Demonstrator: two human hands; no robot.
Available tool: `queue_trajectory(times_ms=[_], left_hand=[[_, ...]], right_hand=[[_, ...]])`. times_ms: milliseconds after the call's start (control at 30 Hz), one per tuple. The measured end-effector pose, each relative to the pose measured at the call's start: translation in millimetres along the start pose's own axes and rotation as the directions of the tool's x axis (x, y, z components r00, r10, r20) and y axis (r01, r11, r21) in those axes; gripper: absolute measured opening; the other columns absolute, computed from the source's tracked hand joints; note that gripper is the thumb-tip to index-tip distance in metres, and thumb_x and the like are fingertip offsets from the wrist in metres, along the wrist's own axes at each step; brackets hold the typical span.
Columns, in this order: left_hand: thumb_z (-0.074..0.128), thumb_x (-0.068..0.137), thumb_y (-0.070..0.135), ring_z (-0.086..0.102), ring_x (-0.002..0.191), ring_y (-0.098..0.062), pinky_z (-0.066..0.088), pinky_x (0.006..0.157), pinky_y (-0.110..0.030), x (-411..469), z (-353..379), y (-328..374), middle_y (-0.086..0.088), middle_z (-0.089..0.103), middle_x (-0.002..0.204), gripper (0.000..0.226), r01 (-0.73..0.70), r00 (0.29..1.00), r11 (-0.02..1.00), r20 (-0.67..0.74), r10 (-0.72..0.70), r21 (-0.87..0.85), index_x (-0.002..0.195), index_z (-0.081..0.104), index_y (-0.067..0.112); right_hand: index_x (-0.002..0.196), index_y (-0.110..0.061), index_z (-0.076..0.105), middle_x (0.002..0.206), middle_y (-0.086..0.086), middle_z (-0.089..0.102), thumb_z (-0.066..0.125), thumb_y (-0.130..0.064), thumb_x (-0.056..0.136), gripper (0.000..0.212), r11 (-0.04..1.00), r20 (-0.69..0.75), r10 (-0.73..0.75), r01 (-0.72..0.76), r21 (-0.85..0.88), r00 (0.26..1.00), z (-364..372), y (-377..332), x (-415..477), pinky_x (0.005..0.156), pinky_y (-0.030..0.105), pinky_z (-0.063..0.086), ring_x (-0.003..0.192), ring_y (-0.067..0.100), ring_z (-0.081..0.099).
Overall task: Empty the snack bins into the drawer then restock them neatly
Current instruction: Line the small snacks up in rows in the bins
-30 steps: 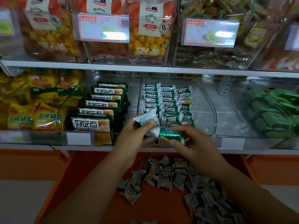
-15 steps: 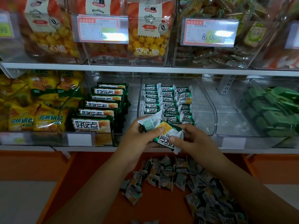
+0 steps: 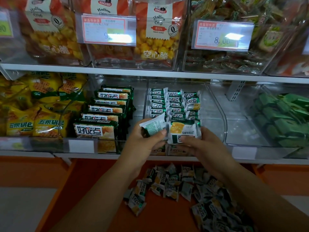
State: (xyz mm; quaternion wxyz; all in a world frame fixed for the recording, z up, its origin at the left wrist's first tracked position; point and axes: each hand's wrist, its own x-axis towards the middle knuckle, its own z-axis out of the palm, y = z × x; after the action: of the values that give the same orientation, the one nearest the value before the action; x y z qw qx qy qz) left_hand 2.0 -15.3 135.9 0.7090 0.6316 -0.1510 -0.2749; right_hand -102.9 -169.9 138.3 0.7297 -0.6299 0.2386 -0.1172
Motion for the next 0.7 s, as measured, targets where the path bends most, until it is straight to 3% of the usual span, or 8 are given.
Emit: queue_trajectory(times_ms=[33, 100, 167, 233, 333, 500, 600, 700], left_hand=[[0.072, 0.086, 0.018, 0.071, 0.089, -0.007, 0.059, 0.084, -0.032, 1, -3, 2, 0.002, 0.062, 0.120, 0.044, -0.009, 1.000, 1.000, -0.019, 0.009, 0.019, 0.124, 0.055, 0.031], [0.067, 0.090, 0.016, 0.069, 0.091, -0.008, 0.060, 0.078, -0.028, 3, -9, 6, 0.003, 0.061, 0.119, 0.034, -0.033, 0.998, 0.998, -0.050, 0.036, 0.052, 0.115, 0.057, 0.036], [0.066, 0.091, 0.017, 0.068, 0.094, -0.010, 0.059, 0.073, -0.026, 5, -12, 9, 0.004, 0.061, 0.117, 0.031, -0.048, 0.997, 0.998, -0.064, 0.051, 0.048, 0.108, 0.057, 0.040], [0.066, 0.090, 0.018, 0.068, 0.093, -0.010, 0.058, 0.071, -0.024, 7, -15, 11, 0.005, 0.062, 0.116, 0.030, -0.058, 0.996, 0.997, -0.065, 0.061, 0.049, 0.108, 0.057, 0.041], [0.067, 0.089, 0.021, 0.067, 0.097, -0.012, 0.059, 0.071, -0.024, 12, -19, 10, 0.005, 0.063, 0.117, 0.031, -0.052, 0.996, 0.997, -0.071, 0.056, 0.055, 0.112, 0.057, 0.038], [0.073, 0.081, 0.029, 0.067, 0.101, -0.015, 0.060, 0.073, -0.027, 19, -27, 6, 0.002, 0.061, 0.126, 0.043, -0.016, 0.995, 0.997, -0.095, 0.023, 0.079, 0.121, 0.058, 0.029], [0.074, 0.073, 0.035, 0.069, 0.096, -0.011, 0.059, 0.073, -0.026, 22, -28, 3, 0.003, 0.063, 0.123, 0.043, -0.010, 0.997, 0.996, -0.075, 0.017, 0.085, 0.114, 0.060, 0.032], [0.073, 0.063, 0.043, 0.069, 0.098, -0.011, 0.059, 0.074, -0.027, 23, -27, 1, 0.003, 0.061, 0.127, 0.053, 0.003, 0.997, 0.995, -0.073, 0.005, 0.098, 0.114, 0.060, 0.034]], right_hand=[[0.113, -0.006, 0.053, 0.110, 0.015, 0.069, 0.073, -0.011, 0.081, 0.038, 0.997, -0.042, -0.019, 0.016, -0.080, 0.999, -6, -8, 5, 0.083, 0.035, 0.058, 0.092, 0.025, 0.072], [0.105, -0.010, 0.054, 0.098, 0.010, 0.069, 0.075, -0.014, 0.081, 0.032, 0.907, -0.097, -0.118, 0.068, -0.415, 0.988, -20, -26, 18, 0.065, 0.022, 0.056, 0.078, 0.021, 0.071], [0.103, -0.014, 0.055, 0.089, 0.002, 0.065, 0.078, -0.022, 0.078, 0.035, 0.712, -0.065, -0.226, 0.119, -0.692, 0.972, -33, -44, 38, 0.054, 0.014, 0.047, 0.066, 0.014, 0.062], [0.110, -0.017, 0.054, 0.091, -0.002, 0.061, 0.080, -0.028, 0.076, 0.044, 0.542, -0.024, -0.290, 0.143, -0.828, 0.957, -45, -59, 63, 0.059, 0.018, 0.045, 0.071, 0.012, 0.057], [0.115, -0.009, 0.050, 0.095, 0.006, 0.059, 0.081, -0.029, 0.075, 0.054, 0.355, -0.002, -0.333, 0.124, -0.927, 0.943, -62, -74, 108, 0.071, 0.029, 0.042, 0.084, 0.021, 0.055], [0.121, -0.009, 0.057, 0.115, 0.013, 0.064, 0.072, -0.019, 0.084, 0.041, 0.062, 0.110, -0.272, 0.131, -0.989, 0.956, -75, -85, 164, 0.086, 0.030, 0.042, 0.105, 0.031, 0.058], [0.124, -0.013, 0.060, 0.119, 0.011, 0.062, 0.065, -0.017, 0.087, 0.038, -0.027, 0.115, -0.161, 0.112, -0.993, 0.980, -70, -84, 181, 0.090, 0.032, 0.043, 0.111, 0.030, 0.057], [0.127, -0.017, 0.061, 0.125, 0.011, 0.058, 0.067, -0.014, 0.086, 0.042, -0.035, 0.125, -0.053, 0.124, -0.992, 0.991, -71, -69, 197, 0.097, 0.032, 0.043, 0.115, 0.029, 0.055]])
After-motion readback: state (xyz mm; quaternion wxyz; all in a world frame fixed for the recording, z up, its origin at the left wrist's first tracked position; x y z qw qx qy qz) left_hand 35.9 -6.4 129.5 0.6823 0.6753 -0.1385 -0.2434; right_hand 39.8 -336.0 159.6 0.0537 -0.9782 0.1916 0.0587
